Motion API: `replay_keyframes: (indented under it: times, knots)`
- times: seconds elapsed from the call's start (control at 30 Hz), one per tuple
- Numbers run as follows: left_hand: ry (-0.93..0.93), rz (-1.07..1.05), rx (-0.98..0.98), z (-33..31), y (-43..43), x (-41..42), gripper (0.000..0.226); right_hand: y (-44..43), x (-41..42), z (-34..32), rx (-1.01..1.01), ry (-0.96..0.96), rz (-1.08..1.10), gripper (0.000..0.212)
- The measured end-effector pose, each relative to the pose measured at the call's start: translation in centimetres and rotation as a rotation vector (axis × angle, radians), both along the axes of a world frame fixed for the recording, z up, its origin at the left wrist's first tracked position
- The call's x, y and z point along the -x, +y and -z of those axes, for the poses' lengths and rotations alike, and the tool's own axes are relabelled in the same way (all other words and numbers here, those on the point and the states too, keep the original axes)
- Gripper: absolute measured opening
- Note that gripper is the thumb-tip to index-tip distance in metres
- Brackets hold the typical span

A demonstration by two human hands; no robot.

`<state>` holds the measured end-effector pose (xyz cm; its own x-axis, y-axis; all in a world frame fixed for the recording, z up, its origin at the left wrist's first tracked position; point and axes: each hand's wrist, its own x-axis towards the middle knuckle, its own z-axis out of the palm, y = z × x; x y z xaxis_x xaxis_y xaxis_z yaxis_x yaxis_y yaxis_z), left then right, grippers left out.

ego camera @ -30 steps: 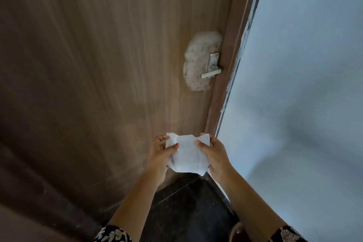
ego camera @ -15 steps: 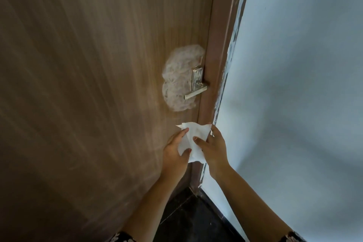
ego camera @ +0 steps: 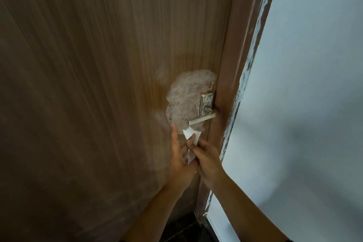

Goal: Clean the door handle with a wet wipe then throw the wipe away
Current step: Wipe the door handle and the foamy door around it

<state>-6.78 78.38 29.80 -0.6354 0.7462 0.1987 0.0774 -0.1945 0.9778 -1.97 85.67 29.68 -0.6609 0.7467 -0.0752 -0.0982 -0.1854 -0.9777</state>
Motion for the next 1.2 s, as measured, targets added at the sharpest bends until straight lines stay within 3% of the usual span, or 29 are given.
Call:
replay_keyframes:
  times: [0.1,0.3,0.37,0.43,0.5,0.57,0.7,0.77,0.9,1.07,1.2]
  knots:
    - [-0.152,-0.075,-0.065,-0.3,-0.1,0.1,0.091,1.0,-0.2,0.2,0.087,0.018,0.002,0.017]
    - [-0.06,-0.205,-0.02,-0.2,1.2,0.5,0.082,2.2,-0.8,0.5,0.135,-0.043,0.075,0.03]
    - [-0.058,-0.224,0.126,0.0,1.5,0.6,0.063,2.4,-1.2,0.2,0.158,0.01,0.035,0.024]
    - [-0.124,-0.201,0.228,0.1,2.0,1.0,0.03,2.5,-1.3,0.1,0.229,0.064,0.041,0.026]
    - [-0.146,-0.246,0.256,-0.2,2.4,1.1,0.011,2.6,-1.3,-0.1,0.207,-0.032,0.096,0.02]
    - [-0.106,-0.341,0.281,-0.4,2.7,1.4,0.012,2.8,-1.4,-0.4,0.168,-0.096,0.057,0.03]
    - [-0.025,-0.418,0.291,-1.2,3.1,1.9,0.01,3.0,-1.7,-1.2,0.018,-0.094,-0.111,0.009]
    - [0.008,-0.411,0.313,-1.4,3.4,2.0,0.009,3.1,-1.5,-1.5,0.015,-0.084,-0.113,0.01]
    - [0.003,-0.407,0.305,-1.7,4.1,2.9,0.016,3.8,-1.3,-2.0,0.097,-0.052,0.003,0.009]
    - [0.249,-0.41,0.271,-3.5,4.9,4.9,0.011,5.7,-0.5,-2.9,0.095,-0.021,0.368,0.012]
    - [0.412,-0.352,0.271,-4.3,5.7,5.8,0.016,7.8,0.4,-4.3,-0.146,-0.094,0.563,0.021]
